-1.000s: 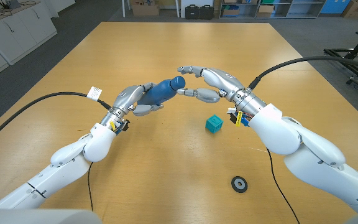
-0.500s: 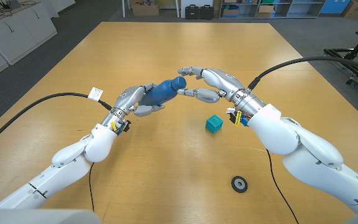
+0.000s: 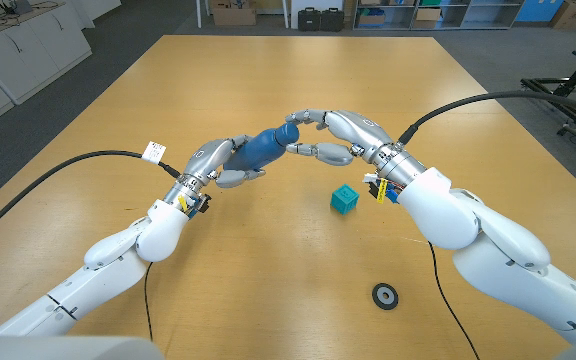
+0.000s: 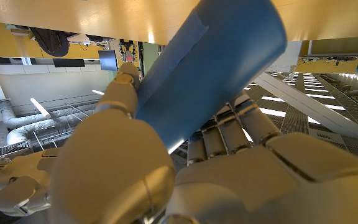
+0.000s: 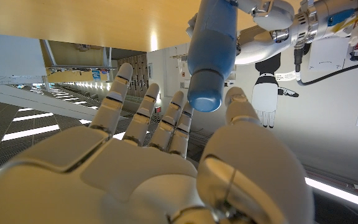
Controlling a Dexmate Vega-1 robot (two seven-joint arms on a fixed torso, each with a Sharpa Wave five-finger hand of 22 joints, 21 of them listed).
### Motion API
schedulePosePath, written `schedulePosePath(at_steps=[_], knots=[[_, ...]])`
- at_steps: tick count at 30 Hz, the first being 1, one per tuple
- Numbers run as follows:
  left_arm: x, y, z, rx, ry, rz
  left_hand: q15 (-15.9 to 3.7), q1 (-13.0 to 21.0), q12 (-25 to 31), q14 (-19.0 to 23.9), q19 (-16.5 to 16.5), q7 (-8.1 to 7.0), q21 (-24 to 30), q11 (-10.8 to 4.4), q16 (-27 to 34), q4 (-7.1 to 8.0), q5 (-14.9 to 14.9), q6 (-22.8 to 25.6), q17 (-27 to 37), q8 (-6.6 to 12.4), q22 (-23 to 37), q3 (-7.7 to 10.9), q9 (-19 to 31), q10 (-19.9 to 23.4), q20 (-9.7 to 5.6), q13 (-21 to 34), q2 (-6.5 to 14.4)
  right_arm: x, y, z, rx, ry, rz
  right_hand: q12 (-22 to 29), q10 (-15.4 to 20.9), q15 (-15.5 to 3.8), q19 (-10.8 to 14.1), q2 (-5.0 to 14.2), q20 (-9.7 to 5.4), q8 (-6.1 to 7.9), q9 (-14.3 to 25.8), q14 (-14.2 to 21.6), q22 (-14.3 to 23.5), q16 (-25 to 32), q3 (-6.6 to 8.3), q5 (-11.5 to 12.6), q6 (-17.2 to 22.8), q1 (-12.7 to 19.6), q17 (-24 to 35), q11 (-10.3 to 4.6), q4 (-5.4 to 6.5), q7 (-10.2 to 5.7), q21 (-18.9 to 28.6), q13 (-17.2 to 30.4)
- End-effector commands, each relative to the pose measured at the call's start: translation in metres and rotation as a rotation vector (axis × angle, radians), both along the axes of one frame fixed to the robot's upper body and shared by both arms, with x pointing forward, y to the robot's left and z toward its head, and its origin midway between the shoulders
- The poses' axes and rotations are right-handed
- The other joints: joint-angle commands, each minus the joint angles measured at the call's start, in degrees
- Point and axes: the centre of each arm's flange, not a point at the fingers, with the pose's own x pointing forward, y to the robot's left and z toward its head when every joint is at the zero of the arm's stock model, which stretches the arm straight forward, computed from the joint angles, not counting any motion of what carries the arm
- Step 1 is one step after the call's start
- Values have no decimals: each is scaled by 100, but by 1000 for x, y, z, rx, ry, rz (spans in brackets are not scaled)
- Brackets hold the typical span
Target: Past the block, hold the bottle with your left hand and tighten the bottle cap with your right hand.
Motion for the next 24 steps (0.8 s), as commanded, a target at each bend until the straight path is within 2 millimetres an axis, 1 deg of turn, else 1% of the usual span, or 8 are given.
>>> schedulePosePath(at_steps=[1,4,7,17,19,20,23,24], knots=[[0,-1,-1,10,13,1,-917,919,2,63,26,-871,37,-703,-11,194,43,1030,14,28,15,182,28,742,-702,29,1153,3,1,0,20,-7,5,13,89,-65,104,18,-19,16,5,110,18,47,18,37,43,88,5,-4,-25,-70,41,14],[0,-1,-2,12,15,1,-917,918,1,60,25,-866,37,-704,-14,193,43,1027,14,26,15,180,28,744,-700,31,1155,4,2,0,23,-4,7,20,150,-97,151,16,-49,44,5,158,17,61,20,49,125,101,6,-4,-22,-109,53,12],[-1,-1,-2,10,13,-1,-919,918,-2,58,24,-868,37,-706,-17,192,43,1033,15,28,16,179,28,744,-699,35,1158,5,3,0,16,2,2,43,285,-131,168,29,-70,120,5,225,16,82,22,69,328,111,10,-16,-6,-154,47,13],[-1,-1,-1,4,9,-6,-918,914,-6,62,28,-869,40,-703,-19,192,43,1037,17,28,16,174,28,750,-694,43,1166,7,2,1,14,5,-4,75,511,-173,210,63,-106,186,0,368,15,120,57,103,513,194,6,-30,-17,-257,45,19],[-2,-1,0,3,7,-7,-918,913,-8,66,29,-870,40,-695,-18,193,43,1037,18,28,16,173,28,748,-693,45,1169,6,3,1,15,4,-4,98,657,-187,240,75,-125,232,-3,456,15,146,64,115,637,221,5,-30,-13,-269,46,20],[-2,-1,0,2,6,-8,-918,913,-8,67,30,-871,41,-689,-18,193,43,1039,19,29,16,173,28,749,-693,45,1170,6,3,1,16,2,-5,99,737,-228,284,73,-164,245,-5,524,14,166,63,122,677,239,4,-38,-11,-279,55,17],[-2,-1,0,-1,1,-9,-919,912,-7,70,34,-859,43,-693,-17,193,43,1043,20,30,16,173,28,757,-688,48,1176,6,3,2,17,-3,-7,165,1149,-322,356,104,-211,369,-10,792,13,250,67,153,997,302,4,-40,1,-278,56,30],[-2,-1,0,-2,-2,-10,-919,912,-8,70,32,-859,42,-693,-17,193,43,1041,20,29,16,173,28,756,-688,48,1176,6,3,2,19,-6,-8,201,1298,-381,398,136,-255,404,-11,864,13,269,91,175,1083,359,0,-38,-10,-285,65,43]])
